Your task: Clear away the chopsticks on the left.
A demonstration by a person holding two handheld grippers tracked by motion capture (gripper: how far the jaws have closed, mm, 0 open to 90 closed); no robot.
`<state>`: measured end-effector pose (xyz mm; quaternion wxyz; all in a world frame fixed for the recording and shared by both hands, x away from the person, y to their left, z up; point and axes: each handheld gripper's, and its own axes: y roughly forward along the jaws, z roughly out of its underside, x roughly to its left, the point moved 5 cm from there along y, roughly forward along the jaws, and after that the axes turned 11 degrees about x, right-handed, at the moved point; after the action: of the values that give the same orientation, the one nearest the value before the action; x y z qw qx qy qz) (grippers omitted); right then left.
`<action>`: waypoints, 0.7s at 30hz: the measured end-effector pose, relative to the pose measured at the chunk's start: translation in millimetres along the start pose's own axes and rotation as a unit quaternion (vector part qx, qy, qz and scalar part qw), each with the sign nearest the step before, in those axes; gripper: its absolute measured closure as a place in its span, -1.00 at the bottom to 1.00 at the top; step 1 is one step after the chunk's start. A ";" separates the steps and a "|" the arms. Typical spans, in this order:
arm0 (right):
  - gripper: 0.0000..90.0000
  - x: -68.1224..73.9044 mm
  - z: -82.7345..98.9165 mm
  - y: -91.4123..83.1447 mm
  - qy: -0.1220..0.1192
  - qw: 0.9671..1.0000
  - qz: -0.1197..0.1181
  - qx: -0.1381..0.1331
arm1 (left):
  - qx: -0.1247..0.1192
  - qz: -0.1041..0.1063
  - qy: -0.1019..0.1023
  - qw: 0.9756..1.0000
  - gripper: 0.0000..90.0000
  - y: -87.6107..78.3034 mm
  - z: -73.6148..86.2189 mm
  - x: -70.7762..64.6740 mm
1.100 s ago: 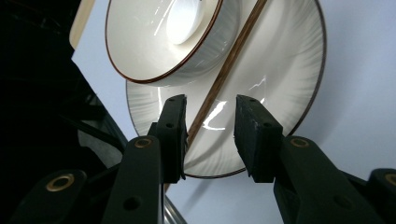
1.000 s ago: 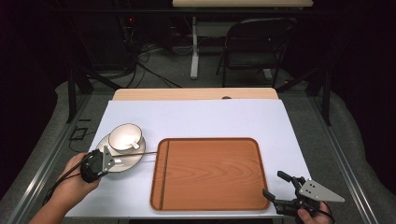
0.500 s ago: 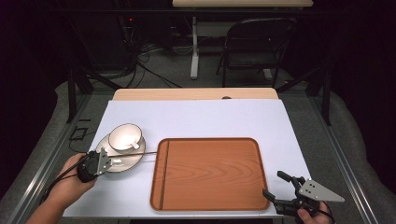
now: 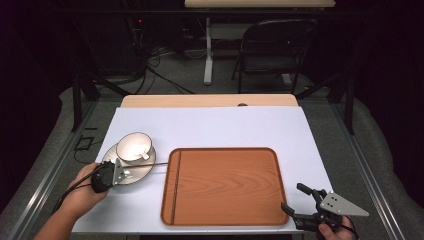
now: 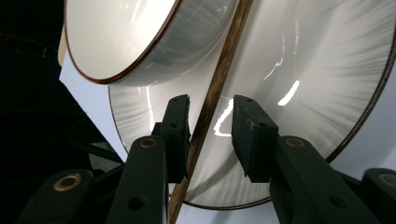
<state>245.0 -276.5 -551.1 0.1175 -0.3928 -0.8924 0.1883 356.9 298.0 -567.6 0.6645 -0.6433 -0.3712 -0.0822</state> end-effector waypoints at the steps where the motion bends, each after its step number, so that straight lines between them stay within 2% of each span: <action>1: -0.68 0.1 0.0 0.1 -0.001 1.000 0.000 0.000 | 0.000 -0.001 0.004 1.000 0.50 0.8 -0.9 -0.9; 4: -0.68 0.1 0.0 0.0 0.000 1.000 0.000 0.000 | 0.004 -0.007 0.012 1.000 0.52 2.8 -2.7 -2.1; 6: -0.68 0.0 0.0 0.0 0.000 1.000 0.000 0.000 | 0.007 -0.009 0.011 1.000 0.62 3.3 -3.3 -1.7; 9: -0.68 0.0 0.1 -0.2 0.000 1.000 0.000 0.000 | 0.018 -0.019 0.029 0.999 0.73 1.9 -4.0 0.7; 13: -0.68 0.0 0.1 -0.4 0.001 1.000 -0.001 -0.001 | 0.027 -0.029 0.054 0.998 0.79 1.5 -3.7 0.1; 14: -0.68 0.0 0.1 -0.4 0.001 1.000 -0.001 -0.001 | 0.027 -0.029 0.054 0.998 0.80 1.5 -3.7 0.1; 15: -0.68 0.0 0.1 -0.2 0.000 1.000 -0.001 -0.001 | 0.029 -0.033 0.064 0.997 0.80 1.4 -3.6 -0.3; 21: -0.68 0.0 0.1 -0.2 0.001 1.000 0.000 0.000 | 0.029 -0.044 0.087 0.995 0.85 0.2 -2.8 -2.3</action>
<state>244.9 -276.6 -551.0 0.1181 -0.3926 -0.8925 0.1881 356.5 294.6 -568.9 0.7086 -0.5971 -0.3419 -0.1566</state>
